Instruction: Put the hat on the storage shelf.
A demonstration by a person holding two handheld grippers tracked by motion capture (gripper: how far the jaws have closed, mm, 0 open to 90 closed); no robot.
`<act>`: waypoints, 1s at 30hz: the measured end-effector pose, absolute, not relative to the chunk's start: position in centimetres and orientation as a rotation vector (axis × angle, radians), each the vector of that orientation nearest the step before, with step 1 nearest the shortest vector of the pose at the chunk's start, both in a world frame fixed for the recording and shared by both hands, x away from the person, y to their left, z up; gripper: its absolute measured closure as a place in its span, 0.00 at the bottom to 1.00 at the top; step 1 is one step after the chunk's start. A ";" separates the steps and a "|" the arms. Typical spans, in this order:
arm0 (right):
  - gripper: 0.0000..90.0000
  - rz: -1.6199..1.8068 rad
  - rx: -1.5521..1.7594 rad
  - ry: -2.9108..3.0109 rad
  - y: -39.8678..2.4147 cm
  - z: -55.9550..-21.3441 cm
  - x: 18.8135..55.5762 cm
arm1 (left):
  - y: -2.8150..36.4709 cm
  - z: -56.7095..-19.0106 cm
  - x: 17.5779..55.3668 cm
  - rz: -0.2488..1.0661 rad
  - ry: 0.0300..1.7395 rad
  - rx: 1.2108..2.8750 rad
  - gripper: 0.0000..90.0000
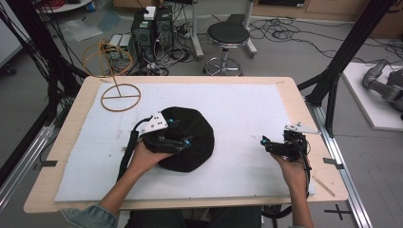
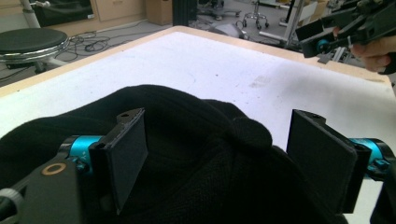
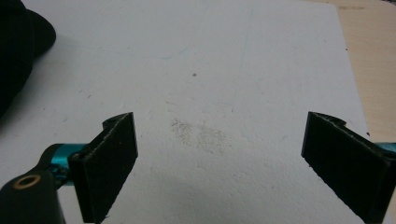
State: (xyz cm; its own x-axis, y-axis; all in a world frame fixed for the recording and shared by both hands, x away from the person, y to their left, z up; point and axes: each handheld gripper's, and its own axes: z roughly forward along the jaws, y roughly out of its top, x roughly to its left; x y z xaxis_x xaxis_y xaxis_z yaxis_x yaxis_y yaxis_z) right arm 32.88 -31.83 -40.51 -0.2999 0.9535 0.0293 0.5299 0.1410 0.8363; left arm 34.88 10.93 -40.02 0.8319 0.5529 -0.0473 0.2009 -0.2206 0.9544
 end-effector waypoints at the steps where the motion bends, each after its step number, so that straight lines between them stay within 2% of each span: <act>1: 0.11 1.054 1.417 1.899 -31.8 -40.5 32.9 | 10.9 -40.1 34.9 0.360 0.581 1.794 0.24; 5: 0.11 1.056 1.412 1.901 -31.8 -40.5 32.9 | 10.9 -40.2 35.0 0.346 0.590 1.799 0.32; 7: 0.12 1.061 1.418 1.898 -31.8 -40.5 32.8 | 11.0 -40.3 35.0 0.335 0.580 1.805 0.42; 8: 0.12 1.061 1.418 1.898 -31.8 -40.5 32.8 | 10.9 -40.3 35.1 0.339 0.577 1.810 0.42; 9: 0.12 1.061 1.418 1.901 -31.9 -40.4 32.8 | 10.9 -40.4 35.1 0.339 0.573 1.820 0.49; 15: 0.12 1.066 1.418 1.896 -31.9 -40.3 32.8 | 10.9 -40.7 35.2 0.332 0.581 1.841 0.60; 16: 0.12 1.073 1.415 1.892 -31.9 -40.3 32.8 | 11.0 -40.7 35.3 0.331 0.579 1.844 0.65; 17: 0.12 1.073 1.415 1.892 -31.9 -40.3 32.8 | 11.1 -40.7 35.3 0.328 0.581 1.849 0.65; 18: 0.12 1.072 1.414 1.895 -32.0 -40.3 32.8 | 11.2 -40.7 35.4 0.323 0.582 1.847 0.69; 30: 0.12 1.082 1.422 1.891 -32.1 -40.2 32.7 | 12.4 -39.5 35.3 0.330 0.547 1.806 0.74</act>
